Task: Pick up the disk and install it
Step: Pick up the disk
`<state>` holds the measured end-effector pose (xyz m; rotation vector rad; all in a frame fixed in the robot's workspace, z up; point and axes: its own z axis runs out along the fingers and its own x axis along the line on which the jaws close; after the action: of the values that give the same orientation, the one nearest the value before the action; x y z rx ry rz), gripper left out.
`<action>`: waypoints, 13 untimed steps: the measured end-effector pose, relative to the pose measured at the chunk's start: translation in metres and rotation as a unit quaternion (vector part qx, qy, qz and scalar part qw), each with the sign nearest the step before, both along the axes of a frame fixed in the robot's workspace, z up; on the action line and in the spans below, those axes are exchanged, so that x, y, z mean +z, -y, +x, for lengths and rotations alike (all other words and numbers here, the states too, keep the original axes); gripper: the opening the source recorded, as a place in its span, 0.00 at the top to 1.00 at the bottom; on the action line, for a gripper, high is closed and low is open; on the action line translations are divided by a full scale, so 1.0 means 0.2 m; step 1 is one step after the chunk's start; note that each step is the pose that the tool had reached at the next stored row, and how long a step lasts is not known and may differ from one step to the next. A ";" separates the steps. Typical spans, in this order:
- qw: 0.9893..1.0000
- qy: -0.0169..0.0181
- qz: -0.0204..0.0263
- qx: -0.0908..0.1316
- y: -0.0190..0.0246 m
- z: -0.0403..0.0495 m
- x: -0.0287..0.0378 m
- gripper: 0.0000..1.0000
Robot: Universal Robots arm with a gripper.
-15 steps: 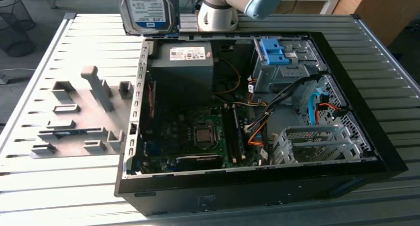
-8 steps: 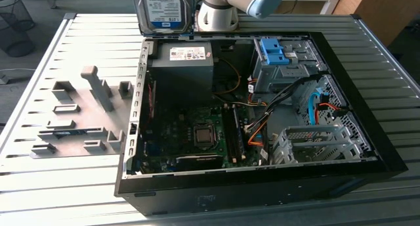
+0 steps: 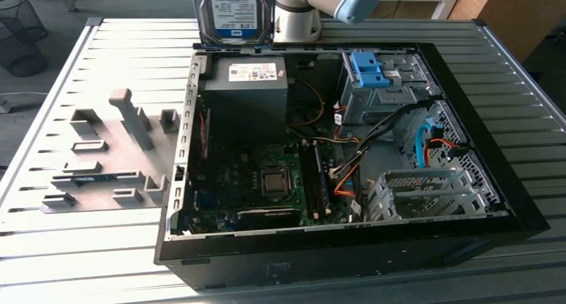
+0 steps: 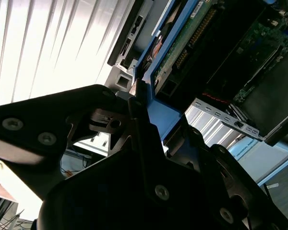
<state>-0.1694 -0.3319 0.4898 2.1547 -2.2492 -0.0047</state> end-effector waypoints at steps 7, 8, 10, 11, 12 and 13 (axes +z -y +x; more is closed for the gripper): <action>1.000 0.000 0.000 0.000 0.000 0.075 0.000 0.63; 1.000 0.000 0.000 0.000 0.000 0.092 0.000 0.63; 1.000 0.000 0.000 0.000 0.000 0.124 0.000 0.63; 1.000 0.000 0.000 0.000 0.000 0.132 0.000 0.63; 1.000 0.000 0.000 0.000 0.000 0.137 0.000 0.63; 1.000 0.000 0.000 0.000 0.002 0.139 0.000 0.63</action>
<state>-0.1416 -0.3322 0.4899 2.1546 -2.2491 -0.0047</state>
